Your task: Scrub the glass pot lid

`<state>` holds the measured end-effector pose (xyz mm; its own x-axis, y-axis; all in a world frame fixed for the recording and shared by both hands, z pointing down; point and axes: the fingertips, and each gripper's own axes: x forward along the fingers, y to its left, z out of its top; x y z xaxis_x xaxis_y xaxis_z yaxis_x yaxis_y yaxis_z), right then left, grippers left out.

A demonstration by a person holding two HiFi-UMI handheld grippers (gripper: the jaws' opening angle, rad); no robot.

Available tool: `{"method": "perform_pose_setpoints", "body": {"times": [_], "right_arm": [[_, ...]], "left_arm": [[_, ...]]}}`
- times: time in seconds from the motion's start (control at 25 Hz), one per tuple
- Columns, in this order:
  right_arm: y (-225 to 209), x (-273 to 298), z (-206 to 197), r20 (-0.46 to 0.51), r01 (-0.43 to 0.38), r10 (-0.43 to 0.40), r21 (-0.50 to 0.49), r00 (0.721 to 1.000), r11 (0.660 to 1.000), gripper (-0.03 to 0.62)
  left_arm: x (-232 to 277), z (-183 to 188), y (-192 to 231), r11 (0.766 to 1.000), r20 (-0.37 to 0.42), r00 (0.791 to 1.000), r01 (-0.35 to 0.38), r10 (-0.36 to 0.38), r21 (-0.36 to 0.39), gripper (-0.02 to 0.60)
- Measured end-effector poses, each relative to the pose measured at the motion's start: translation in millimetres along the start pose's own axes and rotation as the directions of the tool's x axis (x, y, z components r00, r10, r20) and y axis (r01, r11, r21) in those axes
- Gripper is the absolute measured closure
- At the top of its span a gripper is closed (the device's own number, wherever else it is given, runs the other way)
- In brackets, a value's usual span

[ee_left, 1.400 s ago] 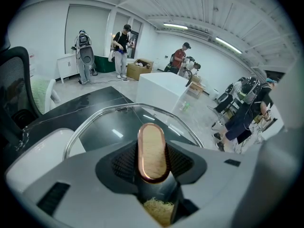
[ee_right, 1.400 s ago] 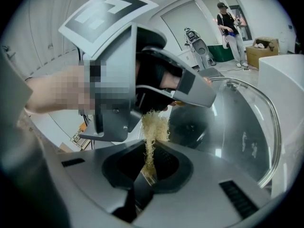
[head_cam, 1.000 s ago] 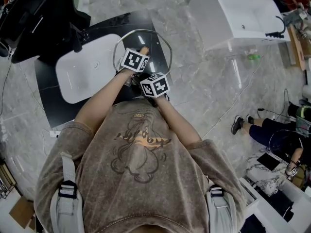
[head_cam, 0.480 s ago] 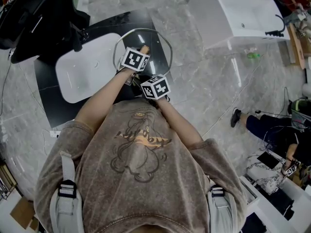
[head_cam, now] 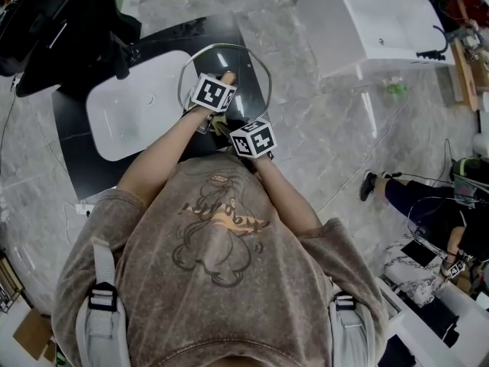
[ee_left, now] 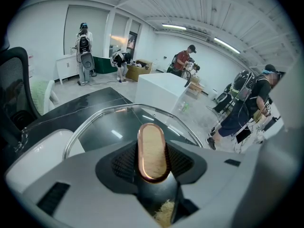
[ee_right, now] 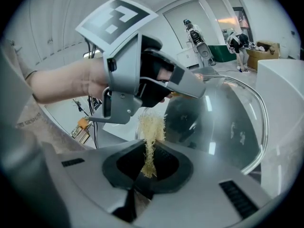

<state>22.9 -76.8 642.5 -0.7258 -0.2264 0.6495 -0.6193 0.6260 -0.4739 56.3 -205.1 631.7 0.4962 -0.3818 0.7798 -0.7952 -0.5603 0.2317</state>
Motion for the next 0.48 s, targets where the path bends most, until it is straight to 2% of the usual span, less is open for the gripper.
{"method": "perform_pose_setpoints", "body": {"times": [0.48], "right_arm": [[-30,-35,-15,-0.007,0.008,-0.007,0.051,1.000,0.999,0.548]], "left_arm": [[-1,0,-3,1.000,-0.007,1.000,0.004,-0.004,0.005,0.394]]}}
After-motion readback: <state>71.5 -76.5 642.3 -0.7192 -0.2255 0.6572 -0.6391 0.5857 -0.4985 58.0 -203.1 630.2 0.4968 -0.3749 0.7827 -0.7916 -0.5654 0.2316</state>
